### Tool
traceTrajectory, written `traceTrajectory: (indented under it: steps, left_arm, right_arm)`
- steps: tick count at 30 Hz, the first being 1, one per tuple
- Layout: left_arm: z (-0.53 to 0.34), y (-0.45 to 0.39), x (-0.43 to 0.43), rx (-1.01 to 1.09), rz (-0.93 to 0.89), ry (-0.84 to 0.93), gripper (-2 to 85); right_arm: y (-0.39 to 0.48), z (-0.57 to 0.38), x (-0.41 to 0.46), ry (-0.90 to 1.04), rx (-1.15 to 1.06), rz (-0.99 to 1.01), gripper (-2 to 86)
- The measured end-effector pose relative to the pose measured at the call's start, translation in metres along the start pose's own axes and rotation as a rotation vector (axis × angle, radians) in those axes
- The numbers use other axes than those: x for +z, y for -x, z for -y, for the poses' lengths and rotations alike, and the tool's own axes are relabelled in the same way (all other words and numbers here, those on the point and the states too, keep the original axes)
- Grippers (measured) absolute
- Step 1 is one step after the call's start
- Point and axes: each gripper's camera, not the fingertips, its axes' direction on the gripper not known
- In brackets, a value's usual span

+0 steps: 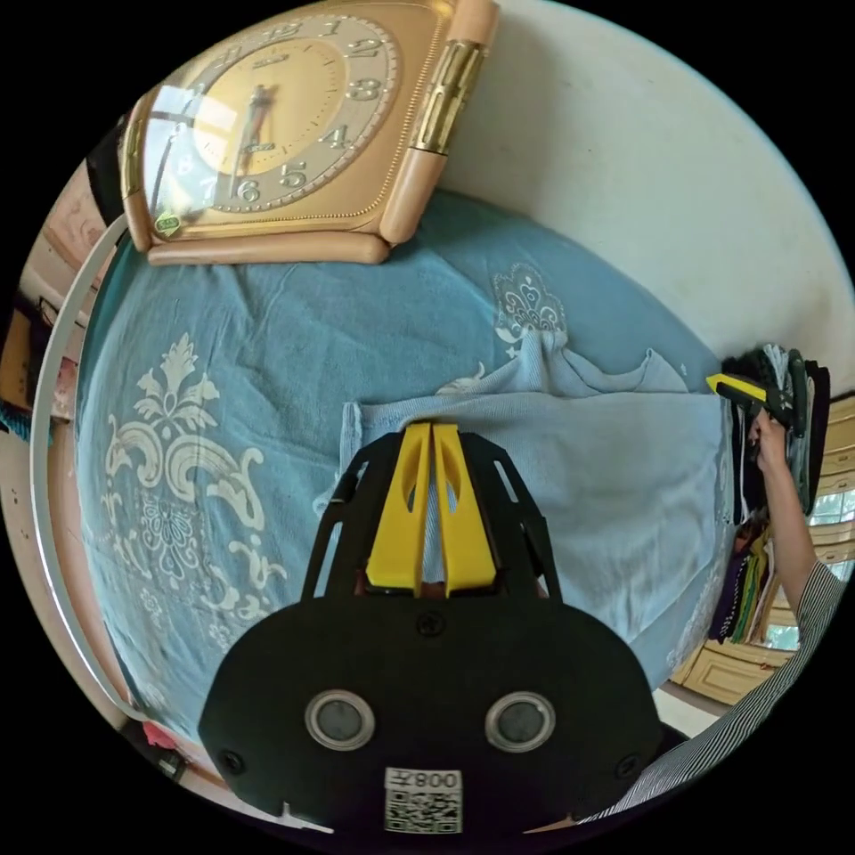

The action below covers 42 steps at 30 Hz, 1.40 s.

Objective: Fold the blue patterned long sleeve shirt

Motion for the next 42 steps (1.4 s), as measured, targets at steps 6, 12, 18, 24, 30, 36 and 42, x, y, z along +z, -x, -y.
traceTrajectory:
  steps: [6, 12, 18, 24, 30, 36, 42]
  left_arm:
    - [-0.062, 0.042, 0.008, -0.097, -0.059, -0.107, 0.2]
    - [-0.110, 0.074, 0.043, -0.134, -0.042, -0.031, 0.6]
    - [-0.195, 0.099, 0.036, -0.174, -0.140, -0.125, 2.4]
    - [-0.343, 0.141, 0.059, -0.465, -0.328, -0.058, 7.7]
    - [-0.456, 0.143, 0.110, -0.732, -0.634, -0.079, 10.7]
    - [-0.477, 0.120, 0.161, -0.740, -0.822, -0.121, 11.9]
    - [-0.488, 0.101, 0.191, -0.756, -0.861, -0.105, 6.5]
  right_arm:
    - [-0.001, -0.098, 0.005, -0.103, 0.023, 0.096, 0.0]
    - [-0.022, -0.166, 0.072, 0.019, 0.102, 0.128, 0.1]
    - [-0.030, -0.274, 0.067, -0.086, 0.131, 0.189, 1.0]
    - [-0.035, -0.456, 0.098, 0.042, 0.311, 0.408, 6.0]
    - [-0.049, -0.614, 0.136, 0.044, 0.587, 0.583, 8.4]
    - [-0.049, -0.683, 0.183, 0.020, 0.636, 0.697, 9.4]
    - [-0.035, -0.733, 0.218, 0.030, 0.631, 0.750, 6.1]
